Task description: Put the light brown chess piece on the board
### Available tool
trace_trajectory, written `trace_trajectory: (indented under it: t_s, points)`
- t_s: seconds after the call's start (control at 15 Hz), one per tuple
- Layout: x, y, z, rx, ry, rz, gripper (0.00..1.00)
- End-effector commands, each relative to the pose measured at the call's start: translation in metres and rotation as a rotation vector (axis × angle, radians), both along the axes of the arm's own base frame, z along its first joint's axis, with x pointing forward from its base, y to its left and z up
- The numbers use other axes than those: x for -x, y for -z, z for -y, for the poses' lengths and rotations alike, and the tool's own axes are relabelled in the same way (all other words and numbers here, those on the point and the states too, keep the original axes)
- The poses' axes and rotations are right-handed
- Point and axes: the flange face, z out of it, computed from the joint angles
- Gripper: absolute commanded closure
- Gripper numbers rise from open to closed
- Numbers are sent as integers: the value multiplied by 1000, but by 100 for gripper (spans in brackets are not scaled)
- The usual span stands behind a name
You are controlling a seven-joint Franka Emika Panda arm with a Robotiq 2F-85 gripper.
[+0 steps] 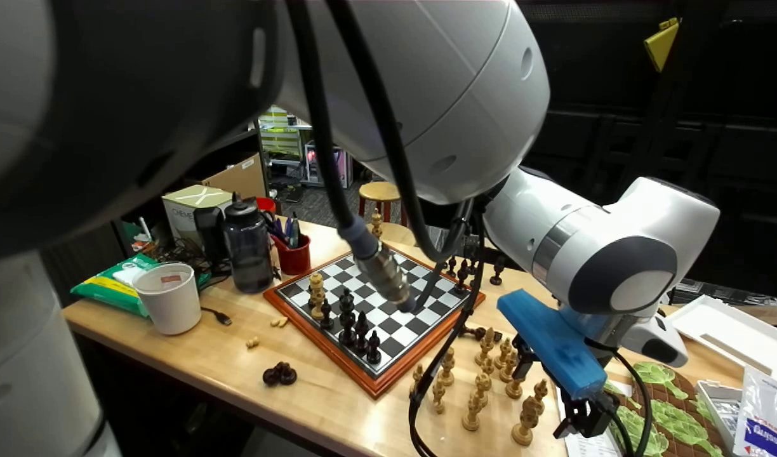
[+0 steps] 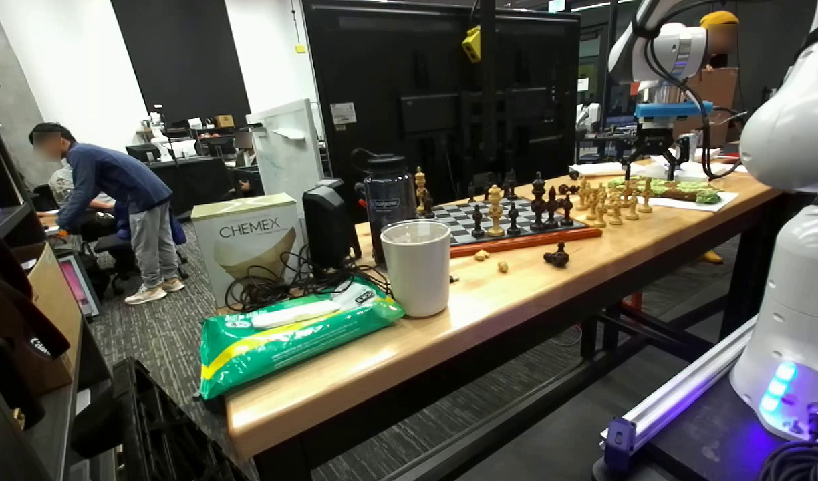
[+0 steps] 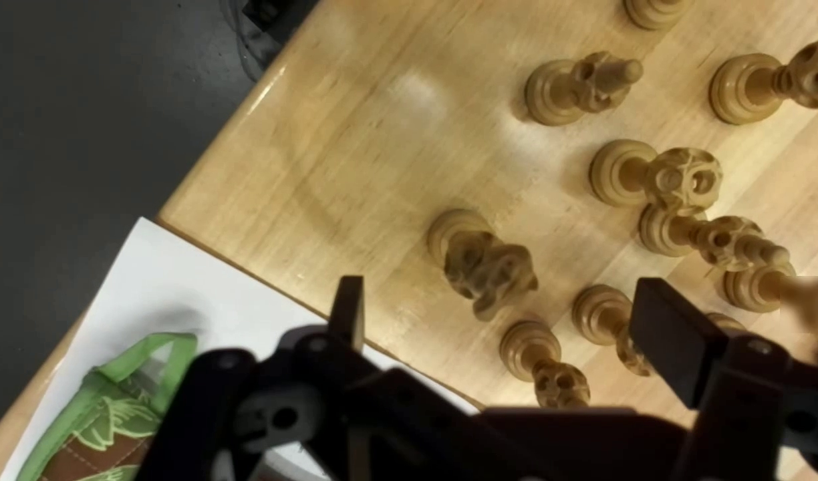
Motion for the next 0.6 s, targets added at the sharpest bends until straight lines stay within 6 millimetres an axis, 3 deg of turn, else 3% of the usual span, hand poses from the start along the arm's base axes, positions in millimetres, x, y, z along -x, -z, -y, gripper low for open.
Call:
trace_trajectory:
  t_s: [0.0,0.53]
  points:
    - [7,-5,-1,-18,8,14,0]
    - [9,-4,-5,-20,5,13,0]
